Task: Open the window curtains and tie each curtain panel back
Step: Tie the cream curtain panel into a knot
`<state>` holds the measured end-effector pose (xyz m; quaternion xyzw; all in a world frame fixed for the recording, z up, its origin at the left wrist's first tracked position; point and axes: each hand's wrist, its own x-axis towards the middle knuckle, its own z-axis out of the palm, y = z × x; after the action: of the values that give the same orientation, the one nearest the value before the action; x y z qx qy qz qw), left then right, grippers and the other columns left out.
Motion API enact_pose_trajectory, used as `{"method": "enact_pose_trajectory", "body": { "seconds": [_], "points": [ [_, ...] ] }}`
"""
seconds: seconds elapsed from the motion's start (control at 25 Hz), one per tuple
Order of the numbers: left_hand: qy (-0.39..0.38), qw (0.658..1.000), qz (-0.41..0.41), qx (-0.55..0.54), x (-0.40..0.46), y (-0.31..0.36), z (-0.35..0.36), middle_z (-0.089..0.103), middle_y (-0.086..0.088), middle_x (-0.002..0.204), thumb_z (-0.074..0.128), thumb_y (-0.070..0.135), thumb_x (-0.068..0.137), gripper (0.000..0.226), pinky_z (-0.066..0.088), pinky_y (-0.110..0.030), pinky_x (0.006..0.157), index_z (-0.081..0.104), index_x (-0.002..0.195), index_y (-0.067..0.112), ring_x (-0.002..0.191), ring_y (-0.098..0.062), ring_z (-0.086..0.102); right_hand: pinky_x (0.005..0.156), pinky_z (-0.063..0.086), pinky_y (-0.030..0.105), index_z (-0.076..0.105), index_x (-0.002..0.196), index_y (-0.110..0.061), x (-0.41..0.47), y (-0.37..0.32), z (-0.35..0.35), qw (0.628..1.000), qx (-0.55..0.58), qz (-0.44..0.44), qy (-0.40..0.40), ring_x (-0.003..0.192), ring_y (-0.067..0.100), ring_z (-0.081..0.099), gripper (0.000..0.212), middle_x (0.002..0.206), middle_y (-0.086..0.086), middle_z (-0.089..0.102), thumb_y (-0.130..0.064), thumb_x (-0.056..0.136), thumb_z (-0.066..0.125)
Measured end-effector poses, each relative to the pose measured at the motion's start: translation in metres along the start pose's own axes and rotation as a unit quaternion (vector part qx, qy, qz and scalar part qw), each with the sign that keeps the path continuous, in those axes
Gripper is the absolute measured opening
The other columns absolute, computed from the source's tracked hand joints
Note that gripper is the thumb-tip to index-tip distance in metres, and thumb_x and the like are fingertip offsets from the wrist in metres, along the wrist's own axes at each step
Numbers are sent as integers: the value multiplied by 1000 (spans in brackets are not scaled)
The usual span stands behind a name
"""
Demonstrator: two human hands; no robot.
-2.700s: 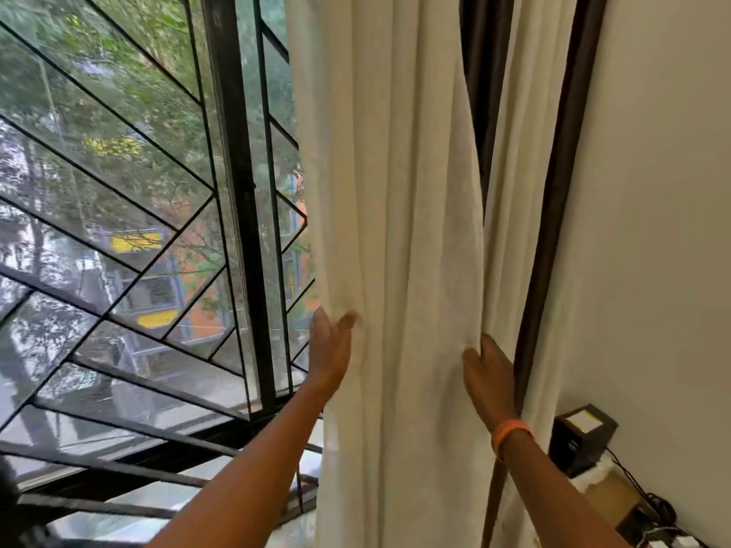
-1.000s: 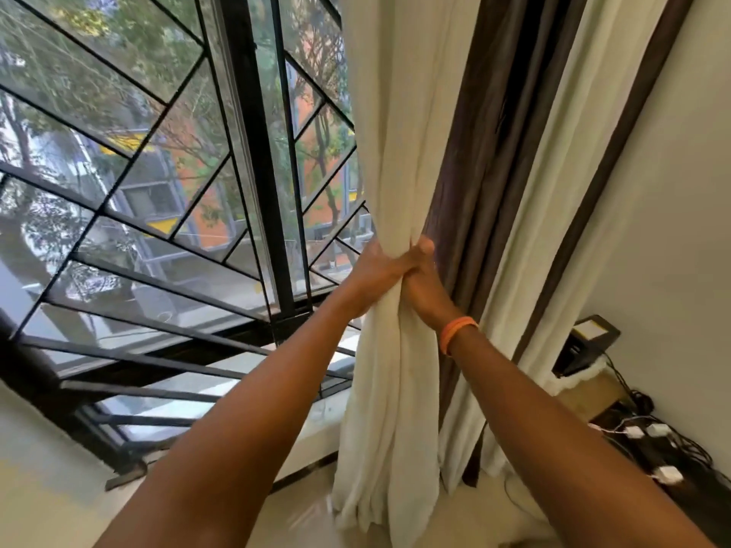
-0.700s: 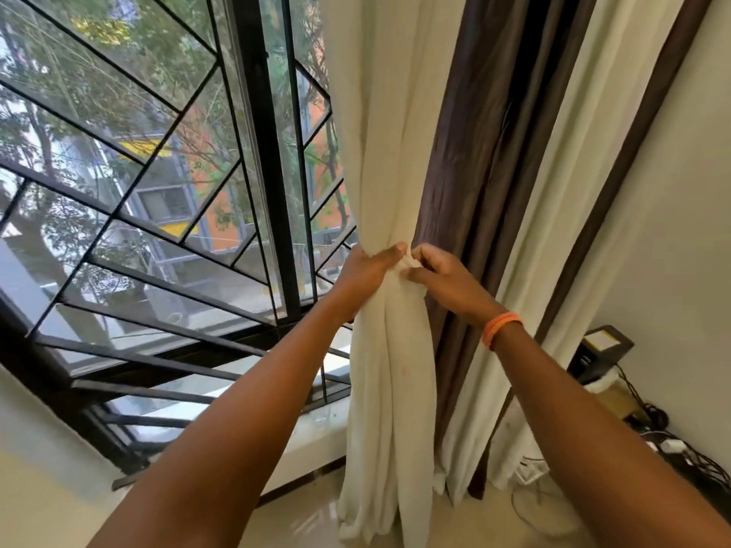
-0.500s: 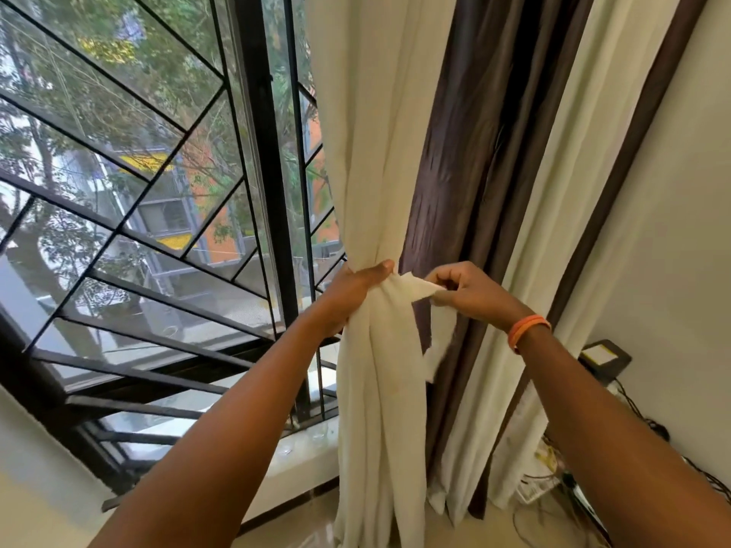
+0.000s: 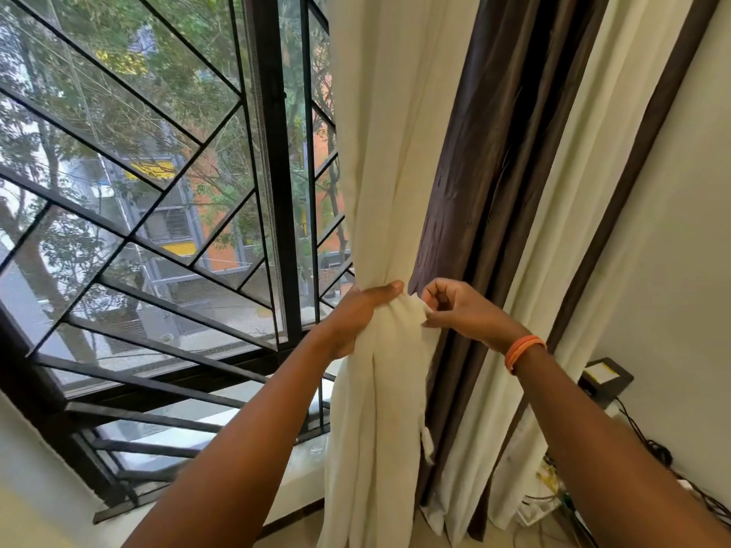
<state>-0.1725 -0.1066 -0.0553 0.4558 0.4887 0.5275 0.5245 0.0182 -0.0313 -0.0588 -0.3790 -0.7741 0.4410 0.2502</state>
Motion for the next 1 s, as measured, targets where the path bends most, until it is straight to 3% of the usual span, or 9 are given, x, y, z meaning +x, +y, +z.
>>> {"method": "enact_pose_trajectory", "body": {
  "seconds": [0.12, 0.24, 0.36, 0.44, 0.56, 0.72, 0.8, 0.88, 1.0],
  "points": [
    [5, 1000, -4, -16, -2, 0, 7, 63, -5, 98, 61, 27, 93, 13, 56, -35, 77, 55, 105, 26, 90, -20, 63, 64, 47, 26, 58, 90, -17, 6, 4, 19, 974, -138, -29, 175, 66, 11, 49, 20, 81, 0, 55, -13, 81, 75],
    [23, 1000, -4, -11, 1, -4, 12, 63, -9, 105, 63, 31, 92, 28, 55, -44, 89, 54, 116, 21, 97, -25, 63, 63, 52, 30, 64, 89, -15, -4, -2, 35, 957, -60, -22, 283, 69, 15, 58, 18, 77, 2, 64, -1, 79, 64],
    [39, 999, -5, 3, 4, -7, 13, 62, -9, 108, 63, 33, 92, 44, 55, -44, 89, 46, 129, 16, 100, -26, 63, 79, 58, 37, 72, 103, -11, -19, -5, 44, 974, 168, 22, 150, 93, 30, 69, 34, 98, 12, 74, 0, 82, 49],
    [24, 1000, -1, 7, 3, -9, 16, 63, -8, 107, 64, 35, 91, 41, 55, -43, 87, 50, 125, 19, 99, -25, 64, 93, 54, 47, 66, 119, -5, -24, -6, 48, 949, 307, 16, 75, 107, 36, 65, 46, 116, 22, 68, -3, 77, 46],
    [-8, 993, 23, 115, 6, -8, 26, 63, -8, 117, 62, 54, 84, 54, 52, -48, 95, 52, 127, 23, 108, -26, 62, 87, 57, 42, 59, 126, -8, -25, -13, 54, 946, 315, -19, 69, 104, 28, 68, 45, 116, 18, 68, 5, 84, 50],
    [-42, 916, 23, 399, 16, 5, 23, 36, -7, 151, 36, 87, 73, 100, 31, -57, 112, 17, 152, 30, 138, -35, 33, 74, 58, 26, 61, 106, -26, -22, -15, 62, 966, 216, -52, 132, 92, 9, 71, 44, 101, 0, 71, 9, 81, 70],
    [-35, 822, 2, 569, 17, 18, 16, 32, -7, 155, 29, 85, 79, 97, 21, -55, 116, 10, 155, 26, 142, -37, 23, 72, 56, 21, 62, 107, -26, -17, -14, 68, 968, 185, -71, 156, 92, 10, 70, 42, 99, -4, 71, 4, 80, 74],
    [-15, 737, 4, 676, 13, 33, 12, 47, -10, 143, 31, 84, 79, 96, 21, -49, 113, 29, 151, 20, 135, -33, 31, 71, 55, 19, 66, 107, -20, -13, -15, 73, 959, 192, -86, 188, 93, 15, 71, 34, 96, -5, 72, 2, 81, 72],
    [-34, 762, 43, 645, 13, 42, -11, 66, -2, 104, 49, 77, 79, 71, 37, -43, 95, 66, 115, 18, 103, -21, 56, 68, 56, 21, 67, 100, -29, -9, -16, 76, 944, 234, -80, 218, 85, 10, 71, 29, 88, -7, 74, -8, 81, 76]
  ]
}}
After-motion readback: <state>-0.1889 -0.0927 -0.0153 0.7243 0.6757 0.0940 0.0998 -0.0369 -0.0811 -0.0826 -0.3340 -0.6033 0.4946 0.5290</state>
